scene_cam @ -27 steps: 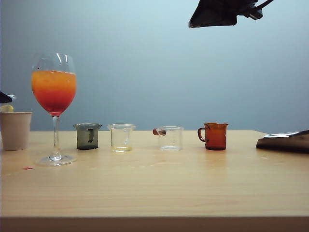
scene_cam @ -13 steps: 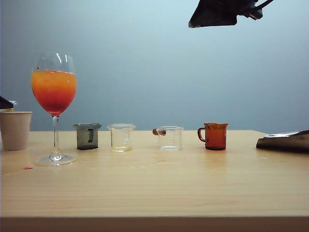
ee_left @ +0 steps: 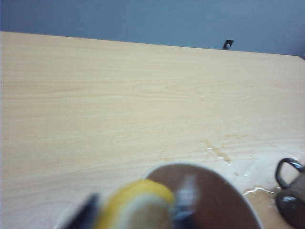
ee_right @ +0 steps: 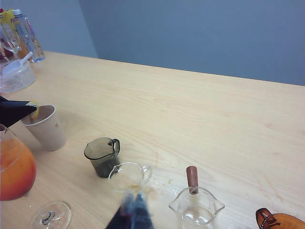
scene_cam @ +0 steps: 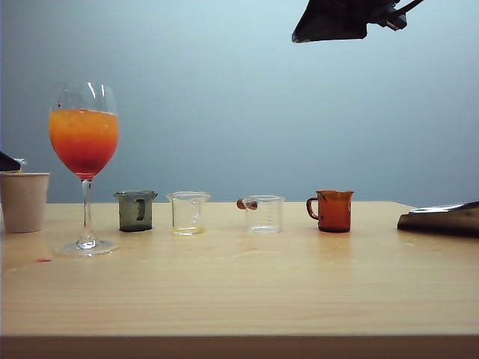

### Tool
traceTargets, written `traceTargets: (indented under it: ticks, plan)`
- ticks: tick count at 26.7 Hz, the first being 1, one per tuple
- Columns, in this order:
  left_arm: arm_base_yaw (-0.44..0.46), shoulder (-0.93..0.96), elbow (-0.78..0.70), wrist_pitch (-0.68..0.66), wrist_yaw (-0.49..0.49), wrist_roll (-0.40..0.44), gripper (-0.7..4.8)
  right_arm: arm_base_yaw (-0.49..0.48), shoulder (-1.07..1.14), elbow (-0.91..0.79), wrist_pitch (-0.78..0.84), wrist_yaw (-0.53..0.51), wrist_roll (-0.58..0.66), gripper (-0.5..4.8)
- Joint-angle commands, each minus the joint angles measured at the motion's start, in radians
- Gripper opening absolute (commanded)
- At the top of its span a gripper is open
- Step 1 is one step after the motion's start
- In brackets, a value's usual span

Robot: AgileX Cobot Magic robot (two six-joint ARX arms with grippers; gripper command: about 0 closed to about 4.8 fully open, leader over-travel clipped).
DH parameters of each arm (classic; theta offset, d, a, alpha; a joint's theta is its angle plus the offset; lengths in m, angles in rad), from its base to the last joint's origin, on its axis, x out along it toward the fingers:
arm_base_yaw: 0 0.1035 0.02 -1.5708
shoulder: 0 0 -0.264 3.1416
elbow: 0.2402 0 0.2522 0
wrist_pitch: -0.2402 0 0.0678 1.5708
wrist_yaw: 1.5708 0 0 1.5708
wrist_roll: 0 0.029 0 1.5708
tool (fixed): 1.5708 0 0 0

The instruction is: Pick up the lemon slice from the paper cup on the left and carefully insert it into the rim of the goblet.

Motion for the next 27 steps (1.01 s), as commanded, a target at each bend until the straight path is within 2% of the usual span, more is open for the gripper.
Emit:
traceTargets:
  ticks: [1, 6, 7, 8, 12, 18, 21, 22, 27]
  plan:
    - [-0.001, -0.003, 0.003, 0.026, 0.052, -0.006, 0.75, 0.001, -0.003, 0.006, 0.02, -0.001, -0.003, -0.02]
    - [0.001, -0.004, 0.003, 0.049, 0.067, -0.019, 0.51, 0.001, -0.003, 0.006, 0.02, -0.001, -0.003, -0.02]
    - [0.001, -0.004, 0.003, 0.072, 0.067, -0.045, 0.34, 0.001, -0.003, 0.006, 0.02, -0.001, -0.003, -0.02]
    - [0.001, -0.004, 0.003, 0.101, 0.067, -0.079, -0.07, 0.001, -0.003, 0.006, 0.019, -0.001, -0.003, -0.02]
    - [0.002, -0.011, 0.003, 0.182, 0.067, -0.167, -0.06, 0.001, -0.003, 0.006, 0.02, -0.001, -0.003, -0.02]
    - [0.002, -0.056, 0.004, 0.206, 0.066, -0.198, -0.06, 0.001, -0.004, 0.006, 0.021, -0.013, -0.002, -0.02]
    - [-0.008, -0.116, 0.003, 0.22, 0.066, -0.34, -0.06, 0.001, -0.006, 0.006, 0.021, -0.038, -0.002, -0.02]
    - [-0.013, -0.146, 0.003, 0.219, 0.072, -0.422, -0.06, 0.004, -0.006, 0.006, 0.021, -0.055, -0.002, -0.02]
    - [-0.058, -0.216, 0.003, 0.219, 0.113, -0.648, -0.06, 0.029, -0.013, 0.007, 0.019, -0.083, 0.002, -0.03]
